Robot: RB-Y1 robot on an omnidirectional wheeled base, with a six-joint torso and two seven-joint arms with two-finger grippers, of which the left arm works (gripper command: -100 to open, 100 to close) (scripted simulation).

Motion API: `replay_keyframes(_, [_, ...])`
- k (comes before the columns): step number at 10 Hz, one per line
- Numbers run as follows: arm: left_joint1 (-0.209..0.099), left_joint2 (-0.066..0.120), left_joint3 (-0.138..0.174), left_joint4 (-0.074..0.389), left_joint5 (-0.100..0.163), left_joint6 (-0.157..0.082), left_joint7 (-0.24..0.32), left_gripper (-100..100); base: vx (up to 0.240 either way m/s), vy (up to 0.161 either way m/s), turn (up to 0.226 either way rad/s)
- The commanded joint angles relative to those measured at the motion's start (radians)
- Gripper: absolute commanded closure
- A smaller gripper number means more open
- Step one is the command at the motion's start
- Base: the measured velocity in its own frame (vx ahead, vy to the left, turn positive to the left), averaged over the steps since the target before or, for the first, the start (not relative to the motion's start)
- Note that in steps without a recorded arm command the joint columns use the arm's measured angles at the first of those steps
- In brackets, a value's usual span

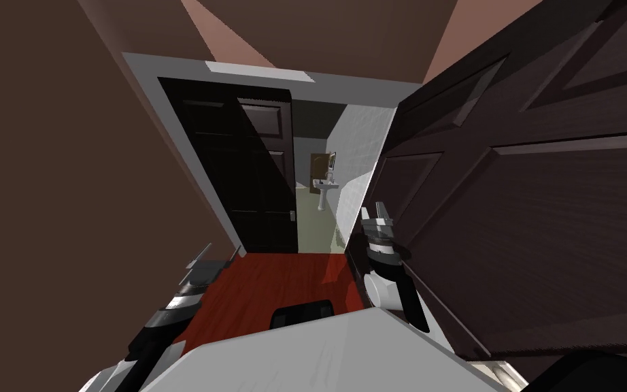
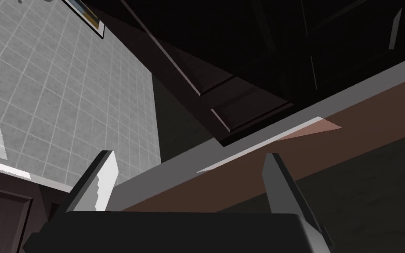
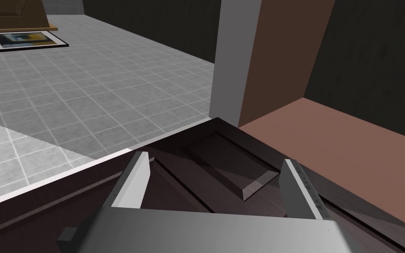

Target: Pull the door open

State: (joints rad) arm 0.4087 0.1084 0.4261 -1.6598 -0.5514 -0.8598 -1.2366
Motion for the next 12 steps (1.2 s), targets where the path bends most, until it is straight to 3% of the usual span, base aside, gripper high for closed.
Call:
replay_keyframes(1, [-0.003,-0.004,0.016,0.026,-0.022,-0.020,-0.050,-100,0.095,-0.068,-0.003])
replay_keyframes(12, [-0.024,-0.028,0.131,0.220,-0.156,-0.156,-0.370,-100,0.098,-0.056,-0.005])
